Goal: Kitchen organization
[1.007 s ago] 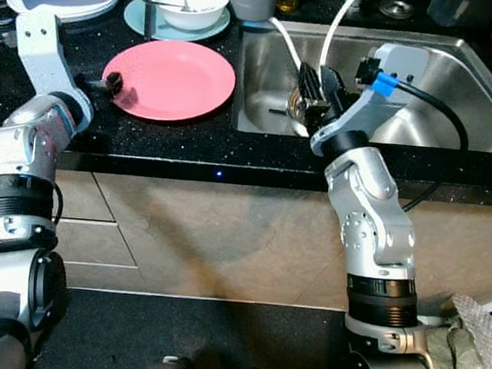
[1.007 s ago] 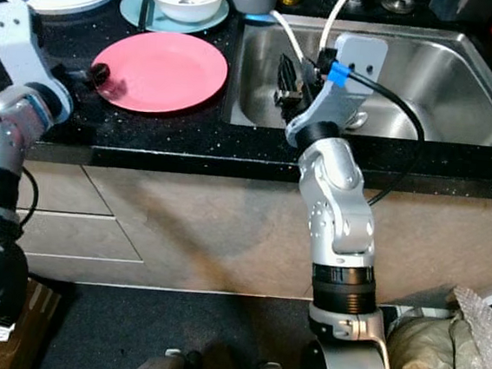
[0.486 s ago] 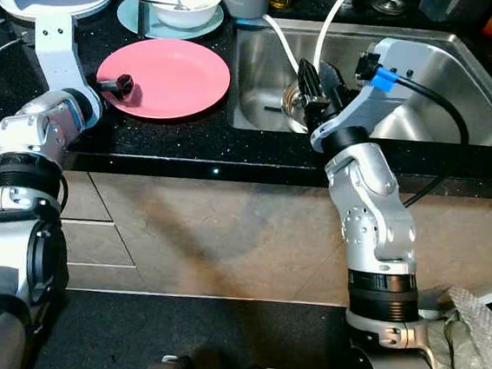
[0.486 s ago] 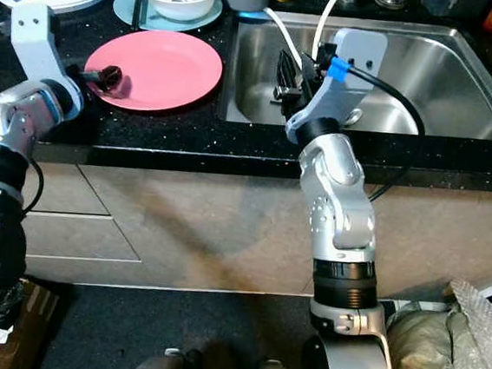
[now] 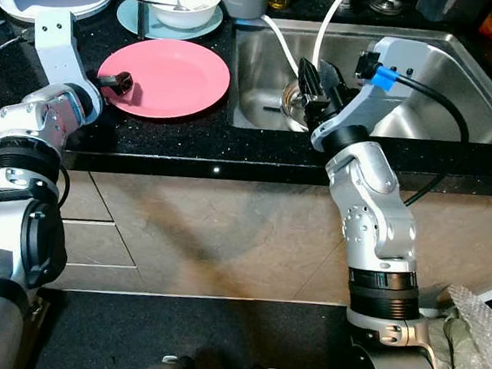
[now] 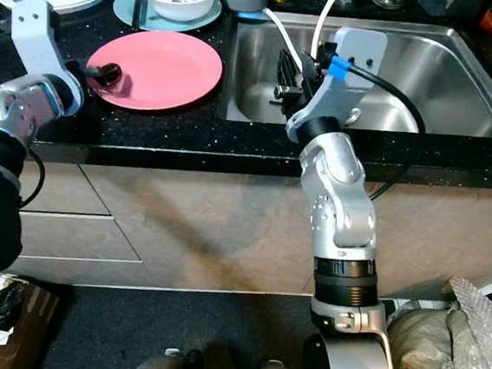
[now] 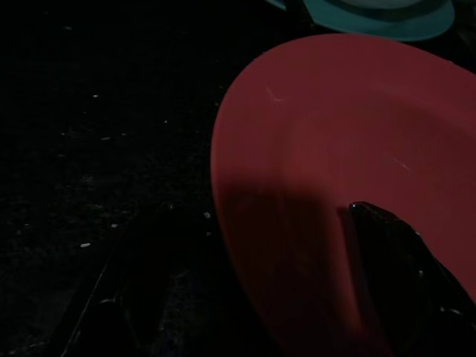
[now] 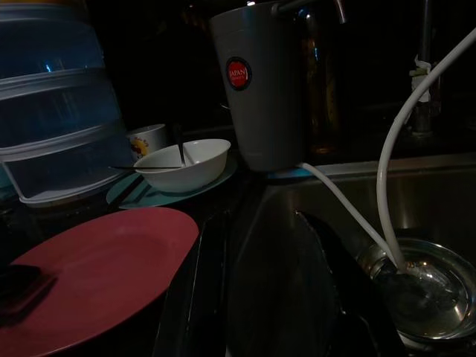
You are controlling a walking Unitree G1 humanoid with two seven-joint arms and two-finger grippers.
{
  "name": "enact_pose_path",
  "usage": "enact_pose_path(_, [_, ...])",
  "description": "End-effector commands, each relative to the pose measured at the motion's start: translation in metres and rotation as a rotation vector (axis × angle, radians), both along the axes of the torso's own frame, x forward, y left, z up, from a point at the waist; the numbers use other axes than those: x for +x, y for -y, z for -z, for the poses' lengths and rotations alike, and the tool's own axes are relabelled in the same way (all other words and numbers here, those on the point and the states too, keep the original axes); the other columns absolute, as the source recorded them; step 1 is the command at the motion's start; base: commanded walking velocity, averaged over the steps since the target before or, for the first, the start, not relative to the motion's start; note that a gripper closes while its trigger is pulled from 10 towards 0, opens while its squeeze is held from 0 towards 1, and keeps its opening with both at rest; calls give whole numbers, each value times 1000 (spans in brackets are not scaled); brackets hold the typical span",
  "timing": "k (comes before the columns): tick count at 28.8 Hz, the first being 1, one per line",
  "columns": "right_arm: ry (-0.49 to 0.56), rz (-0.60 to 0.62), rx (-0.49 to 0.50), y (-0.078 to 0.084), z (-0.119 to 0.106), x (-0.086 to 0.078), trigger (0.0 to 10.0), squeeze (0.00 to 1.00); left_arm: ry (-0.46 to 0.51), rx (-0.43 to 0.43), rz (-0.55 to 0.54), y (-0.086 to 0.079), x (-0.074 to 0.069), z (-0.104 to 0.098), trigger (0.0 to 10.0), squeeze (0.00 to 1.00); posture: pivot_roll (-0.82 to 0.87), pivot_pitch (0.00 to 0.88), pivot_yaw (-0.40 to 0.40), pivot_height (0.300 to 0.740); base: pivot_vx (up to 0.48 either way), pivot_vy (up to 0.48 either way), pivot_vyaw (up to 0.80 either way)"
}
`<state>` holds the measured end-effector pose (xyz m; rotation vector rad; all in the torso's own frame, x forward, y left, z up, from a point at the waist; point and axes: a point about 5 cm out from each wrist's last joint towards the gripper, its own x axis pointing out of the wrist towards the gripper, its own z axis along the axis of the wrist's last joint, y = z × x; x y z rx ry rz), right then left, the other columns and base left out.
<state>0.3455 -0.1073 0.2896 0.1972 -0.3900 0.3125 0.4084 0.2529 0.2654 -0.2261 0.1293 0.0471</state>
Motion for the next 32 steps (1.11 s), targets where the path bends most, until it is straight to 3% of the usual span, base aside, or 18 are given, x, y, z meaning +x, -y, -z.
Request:
enact_pose_path(1, [6,-2,1,0,-1,1,10000,0,-81,-6,19,1,-1,15,5137,0,21,157,20,740,0,0,0])
enact_pose_path(2, [6,-2,1,0,-1,1,10000,0,-81,-6,19,1,-1,15,5137,0,21,157,20,740,0,0,0])
enact_pose_path(3, [5,-2,4,0,-1,1,10000,0,-80,-12,15,0,-1,15,0,0,21,157,20,740,0,0,0])
enact_pose_path(22, [1,-4,20,1,-1,1,10000,0,-44,-14,-40,-16,-4,7,0,0,23,162,18,740,0,0,0])
enact_pose_path(24, [4,-3,23,2,-2,1,10000,0,19,1,-47,-21,-5,-5,0,0,24,163,17,740,0,0,0])
enact_pose_path(27, [4,-3,23,2,-3,1,10000,0,39,1,-47,-21,-5,-8,0,0,24,163,17,740,0,0,0])
enact_pose_path(30, [11,-6,32,2,-5,1,10000,0,216,-67,43,-12,-5,-30,0,0,27,167,15,740,0,0,0])
enact_pose_path(32, [6,-20,59,0,-6,2,10000,0,350,-100,174,7,-8,-42,0,0,28,167,16,740,0,0,0])
